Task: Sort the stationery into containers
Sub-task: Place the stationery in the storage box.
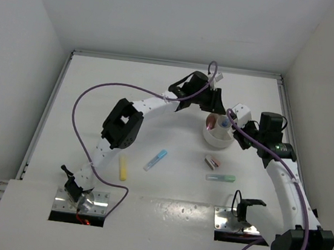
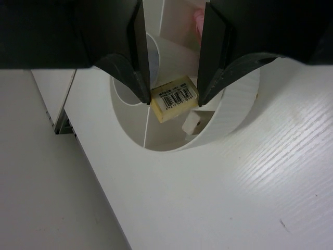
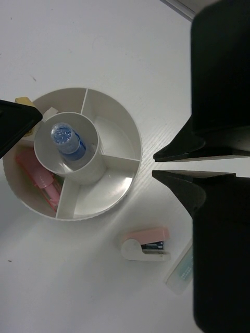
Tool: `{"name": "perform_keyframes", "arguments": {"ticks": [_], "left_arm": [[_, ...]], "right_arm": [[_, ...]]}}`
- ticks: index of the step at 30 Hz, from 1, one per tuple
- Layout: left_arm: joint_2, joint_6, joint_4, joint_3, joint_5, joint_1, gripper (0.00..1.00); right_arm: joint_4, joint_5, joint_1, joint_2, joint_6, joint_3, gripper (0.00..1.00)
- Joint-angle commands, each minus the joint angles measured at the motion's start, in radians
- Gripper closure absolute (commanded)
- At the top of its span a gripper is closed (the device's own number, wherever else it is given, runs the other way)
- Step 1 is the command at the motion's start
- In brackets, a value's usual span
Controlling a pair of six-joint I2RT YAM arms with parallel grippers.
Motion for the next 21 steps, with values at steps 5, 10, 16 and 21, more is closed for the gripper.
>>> {"name": "perform_keyframes", "arguments": {"ticks": [5,10,16,21], "left_arm": [[0.015,-0.001,-0.002,0.077,-0.003,-0.014,0.68],[0.015,0.008,-0.011,0.086,-0.021,-0.014,0.65],[0.024,0.008,-0.021,0.105,-0.021,-0.014,0.64],[0.045,-0.001,-0.021,0.123,-0.021,-0.014,0.56]], "right_arm": [[0.016,-0.015,0.004,0.002,0.000,-0.003,0.88],[0.016,-0.024,0.004,0.002,0.000,-0.003,0.88],[0.016,-0.024,0.004,0.002,0.000,-0.003,0.88],[0.016,-0.034,0.004,0.002,-0.009,-0.003,0.88]]}}
